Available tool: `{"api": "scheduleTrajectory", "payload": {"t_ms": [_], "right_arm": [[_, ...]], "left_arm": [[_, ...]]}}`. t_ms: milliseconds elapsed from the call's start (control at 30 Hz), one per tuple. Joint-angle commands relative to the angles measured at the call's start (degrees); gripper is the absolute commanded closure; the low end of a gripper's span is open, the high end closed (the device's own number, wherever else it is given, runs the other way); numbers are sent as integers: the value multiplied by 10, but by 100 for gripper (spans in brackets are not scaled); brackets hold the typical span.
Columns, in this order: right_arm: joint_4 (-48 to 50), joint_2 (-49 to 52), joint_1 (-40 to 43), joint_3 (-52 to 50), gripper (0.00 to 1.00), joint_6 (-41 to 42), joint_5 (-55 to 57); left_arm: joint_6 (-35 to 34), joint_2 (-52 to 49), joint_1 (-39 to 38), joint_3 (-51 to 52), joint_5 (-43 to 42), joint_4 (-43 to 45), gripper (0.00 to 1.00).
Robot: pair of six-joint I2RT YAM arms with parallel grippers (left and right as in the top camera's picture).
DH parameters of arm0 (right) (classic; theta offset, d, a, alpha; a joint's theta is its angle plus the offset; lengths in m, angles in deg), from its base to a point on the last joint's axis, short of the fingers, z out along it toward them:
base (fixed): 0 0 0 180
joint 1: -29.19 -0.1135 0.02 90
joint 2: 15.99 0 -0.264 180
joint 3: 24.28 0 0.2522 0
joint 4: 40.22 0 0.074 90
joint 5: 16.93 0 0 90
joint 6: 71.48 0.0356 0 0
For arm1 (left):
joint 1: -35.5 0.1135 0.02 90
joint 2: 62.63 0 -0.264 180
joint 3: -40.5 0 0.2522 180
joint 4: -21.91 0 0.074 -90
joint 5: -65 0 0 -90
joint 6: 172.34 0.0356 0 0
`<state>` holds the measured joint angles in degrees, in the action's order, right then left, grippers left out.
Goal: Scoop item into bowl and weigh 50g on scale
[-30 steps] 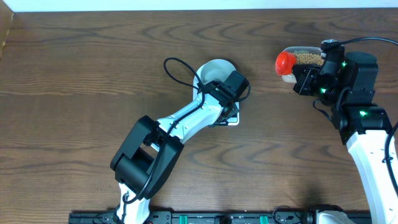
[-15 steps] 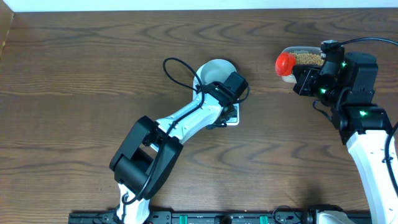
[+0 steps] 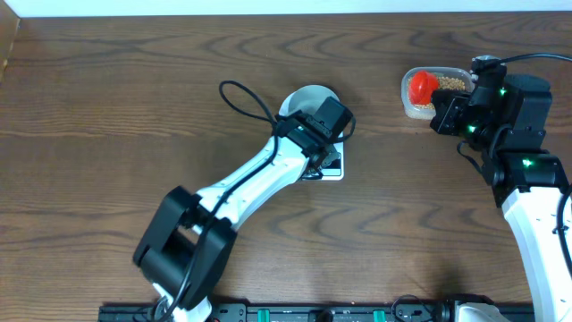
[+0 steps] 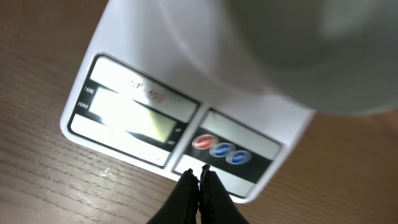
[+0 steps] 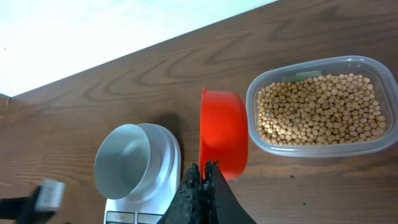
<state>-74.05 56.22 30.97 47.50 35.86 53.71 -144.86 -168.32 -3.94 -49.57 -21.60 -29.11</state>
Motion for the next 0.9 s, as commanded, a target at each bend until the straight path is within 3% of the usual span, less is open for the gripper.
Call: {"api": "scheduleTrajectory", "payload": {"t_ms": [0,867], "right_arm": [[1,-7,3,12,99,-10,11],[0,-7,3,12,99,-31,25]], "left_arm": [[10,18,3,4,19,2,93],[10,15,2,4,38,0,92]]}}
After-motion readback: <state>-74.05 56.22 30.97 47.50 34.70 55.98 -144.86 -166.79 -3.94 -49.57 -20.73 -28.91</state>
